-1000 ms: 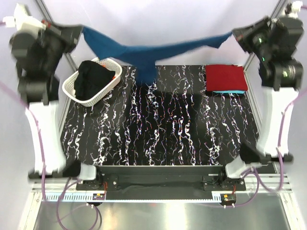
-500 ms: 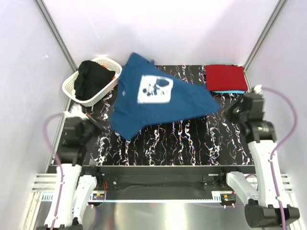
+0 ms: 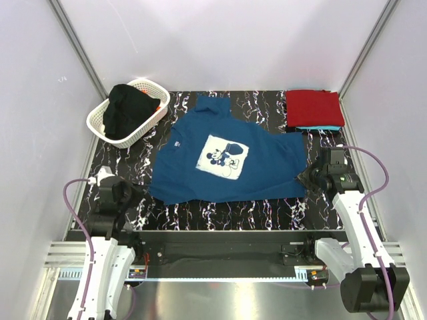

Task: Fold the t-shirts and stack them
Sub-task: Flatten the tshirt out

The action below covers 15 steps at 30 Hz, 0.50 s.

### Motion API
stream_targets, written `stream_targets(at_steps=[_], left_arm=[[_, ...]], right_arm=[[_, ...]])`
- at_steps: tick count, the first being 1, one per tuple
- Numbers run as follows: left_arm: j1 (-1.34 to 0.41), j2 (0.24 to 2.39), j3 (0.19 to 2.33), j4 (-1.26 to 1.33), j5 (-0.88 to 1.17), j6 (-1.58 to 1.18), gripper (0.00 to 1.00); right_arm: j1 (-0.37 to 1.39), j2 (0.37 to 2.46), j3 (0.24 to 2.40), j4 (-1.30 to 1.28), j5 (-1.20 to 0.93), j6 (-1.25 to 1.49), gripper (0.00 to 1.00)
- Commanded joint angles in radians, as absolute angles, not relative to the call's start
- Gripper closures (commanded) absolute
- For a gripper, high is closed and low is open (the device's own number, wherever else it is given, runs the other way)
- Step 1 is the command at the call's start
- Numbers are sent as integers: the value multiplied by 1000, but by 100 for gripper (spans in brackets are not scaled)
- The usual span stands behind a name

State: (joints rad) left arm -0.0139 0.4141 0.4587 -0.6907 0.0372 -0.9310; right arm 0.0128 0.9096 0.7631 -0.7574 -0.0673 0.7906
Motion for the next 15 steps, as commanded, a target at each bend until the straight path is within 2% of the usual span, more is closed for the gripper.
stream_targets(at_steps=[1,15], left_arm=[[-17,426,520,-660,-64,-916,100],[-23,433,663,-794,-132,-779,100]], right_arm=[[14,873,759,-719,-51,834,100],[14,703,660,-841,-63,899,100]])
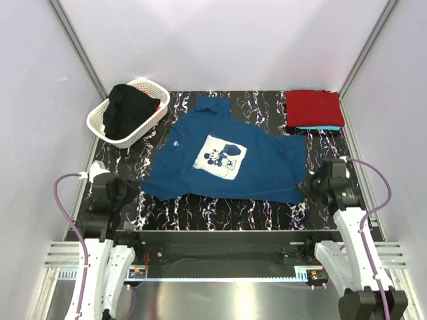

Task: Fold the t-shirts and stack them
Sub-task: Flatten the tshirt out

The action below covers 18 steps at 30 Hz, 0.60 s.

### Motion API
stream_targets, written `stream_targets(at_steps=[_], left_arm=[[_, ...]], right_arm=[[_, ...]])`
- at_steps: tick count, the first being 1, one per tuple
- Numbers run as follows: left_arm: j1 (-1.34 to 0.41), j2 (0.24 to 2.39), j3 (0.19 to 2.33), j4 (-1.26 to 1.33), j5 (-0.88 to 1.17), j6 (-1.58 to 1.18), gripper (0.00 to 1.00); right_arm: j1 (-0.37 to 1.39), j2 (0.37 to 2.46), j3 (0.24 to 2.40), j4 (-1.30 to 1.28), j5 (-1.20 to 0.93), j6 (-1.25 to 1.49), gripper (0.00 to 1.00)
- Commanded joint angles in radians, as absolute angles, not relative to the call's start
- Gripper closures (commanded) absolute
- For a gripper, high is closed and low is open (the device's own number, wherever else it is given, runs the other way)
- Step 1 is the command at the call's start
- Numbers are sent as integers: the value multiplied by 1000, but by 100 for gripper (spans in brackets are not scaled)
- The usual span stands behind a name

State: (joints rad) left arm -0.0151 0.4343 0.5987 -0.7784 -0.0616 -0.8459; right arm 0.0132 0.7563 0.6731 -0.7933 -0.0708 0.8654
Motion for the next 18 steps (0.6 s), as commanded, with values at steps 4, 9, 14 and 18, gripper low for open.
stream_targets(at_steps=[4,9,14,18], left_arm=[[-25,408,675,-844,-150,-788,100],[-35,410,675,-836,-91,-810,100],[-37,425,608,-692,-29,-724,100],[-37,538,557,-537,44,-739,100]], right_arm=[[14,638,659,-882,-61,896,100],[15,623,681,-919,-90,876,100],[15,600,696,-931,-68,867,100],[14,632,687,-875,-61,858,100]])
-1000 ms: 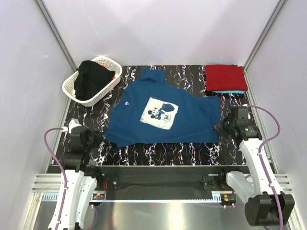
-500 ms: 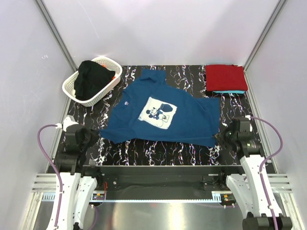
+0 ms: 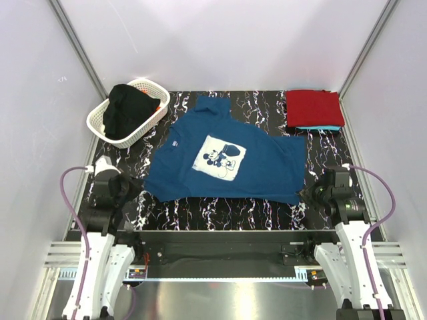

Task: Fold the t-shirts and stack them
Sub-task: Flatten the tshirt out, then fold the tshirt

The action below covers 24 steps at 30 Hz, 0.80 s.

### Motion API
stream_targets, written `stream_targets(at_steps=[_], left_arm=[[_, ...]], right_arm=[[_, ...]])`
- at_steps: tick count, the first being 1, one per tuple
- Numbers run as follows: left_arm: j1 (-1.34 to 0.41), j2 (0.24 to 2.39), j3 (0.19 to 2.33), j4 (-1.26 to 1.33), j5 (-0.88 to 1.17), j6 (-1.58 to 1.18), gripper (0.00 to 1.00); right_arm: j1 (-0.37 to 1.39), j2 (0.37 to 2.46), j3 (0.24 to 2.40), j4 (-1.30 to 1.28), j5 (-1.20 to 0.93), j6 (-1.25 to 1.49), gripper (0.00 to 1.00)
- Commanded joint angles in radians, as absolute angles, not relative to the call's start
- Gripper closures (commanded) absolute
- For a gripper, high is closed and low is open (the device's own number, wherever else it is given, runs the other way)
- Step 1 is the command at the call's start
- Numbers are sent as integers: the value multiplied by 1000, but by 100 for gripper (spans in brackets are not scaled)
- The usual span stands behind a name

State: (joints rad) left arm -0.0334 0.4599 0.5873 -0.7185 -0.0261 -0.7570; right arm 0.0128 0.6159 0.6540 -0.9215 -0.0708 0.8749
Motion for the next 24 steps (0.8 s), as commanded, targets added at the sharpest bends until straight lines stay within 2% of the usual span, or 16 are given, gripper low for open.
stream_targets(at_steps=[1,6,10,16,24], left_arm=[[-35,602,554,-523,58,-748,100],[-37,756,609,-436,48,-709,100],[-38,906,727,-411,35,-621,100],[-37,1129,879,-362,167,-604,100],[-37,1360,1070,-344,182,-572,100]], right_arm=[[14,646,666,-808,-92,853,100],[14,817,672,-701,-130,782,100],[14,945,696,-693,-49,746,100],[14,940,677,-652,-5,767,100],[-43,910,609,-652,64,779,100]])
